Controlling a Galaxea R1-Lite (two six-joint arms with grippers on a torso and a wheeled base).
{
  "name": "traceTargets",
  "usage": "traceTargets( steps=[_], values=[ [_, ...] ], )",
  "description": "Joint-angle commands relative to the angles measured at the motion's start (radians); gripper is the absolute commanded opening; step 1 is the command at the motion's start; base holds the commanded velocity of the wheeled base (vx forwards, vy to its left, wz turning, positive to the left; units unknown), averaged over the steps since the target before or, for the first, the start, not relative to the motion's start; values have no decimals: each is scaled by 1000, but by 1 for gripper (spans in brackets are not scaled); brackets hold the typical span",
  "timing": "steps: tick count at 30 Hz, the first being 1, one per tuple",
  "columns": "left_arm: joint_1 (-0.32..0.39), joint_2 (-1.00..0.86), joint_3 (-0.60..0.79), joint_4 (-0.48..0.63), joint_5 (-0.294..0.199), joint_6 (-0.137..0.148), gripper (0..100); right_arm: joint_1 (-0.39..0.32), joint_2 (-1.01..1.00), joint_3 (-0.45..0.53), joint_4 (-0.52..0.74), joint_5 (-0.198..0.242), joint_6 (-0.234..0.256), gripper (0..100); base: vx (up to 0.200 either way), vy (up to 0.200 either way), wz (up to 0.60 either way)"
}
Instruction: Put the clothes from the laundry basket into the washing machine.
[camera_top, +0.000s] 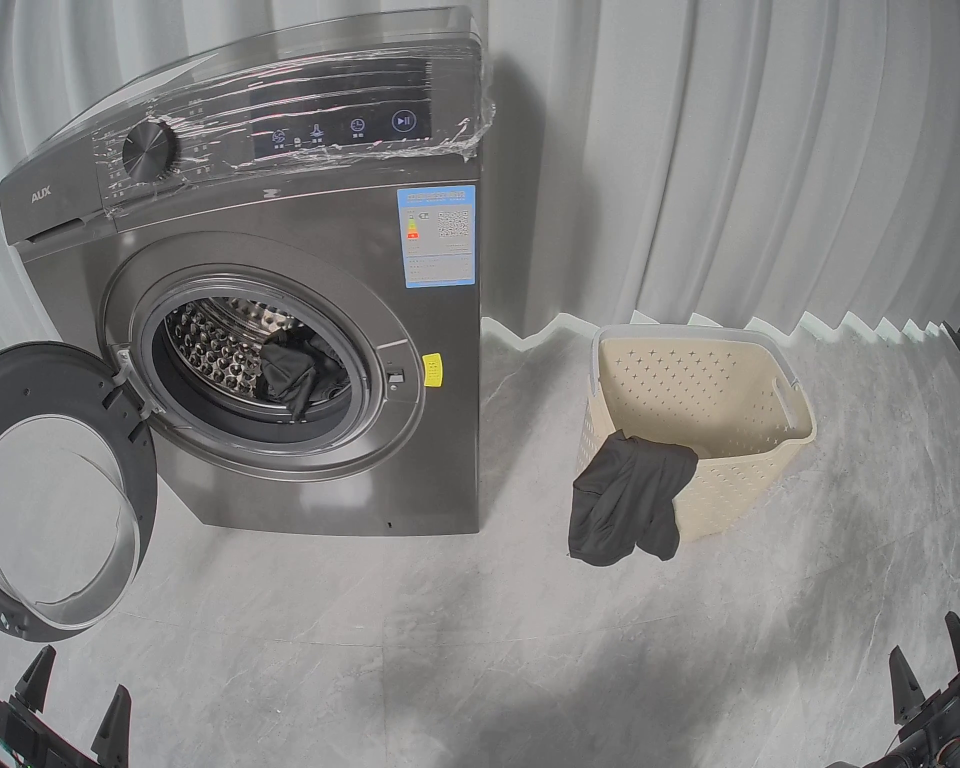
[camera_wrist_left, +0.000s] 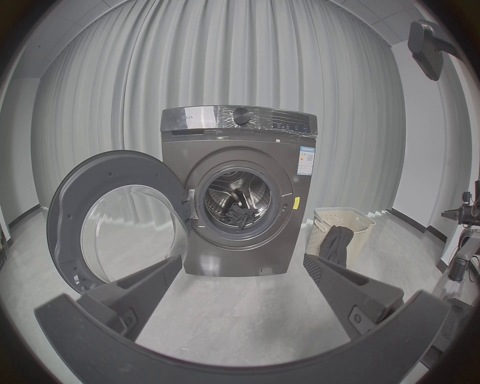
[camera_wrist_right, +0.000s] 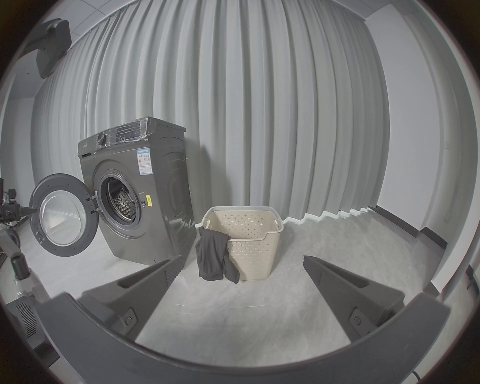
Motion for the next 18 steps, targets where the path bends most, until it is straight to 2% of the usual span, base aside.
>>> traceTargets(
  steps=[1, 6, 12, 18],
  values=[
    [1, -13, 16, 0, -1, 2, 100, 1, -13, 18, 1, 0, 0, 100, 0, 0, 0],
    [1, -13, 16, 0, -1, -1, 100, 1, -13, 18, 0, 0, 0, 100, 0, 0, 0],
    [1, -13, 16, 0, 1, 0, 100, 1, -13, 18, 0, 0, 0, 100, 0, -200, 0],
    [1, -13, 16, 0, -1, 3, 100, 1, -13, 18, 0, 0, 0, 100, 0, 0, 0]
  ],
)
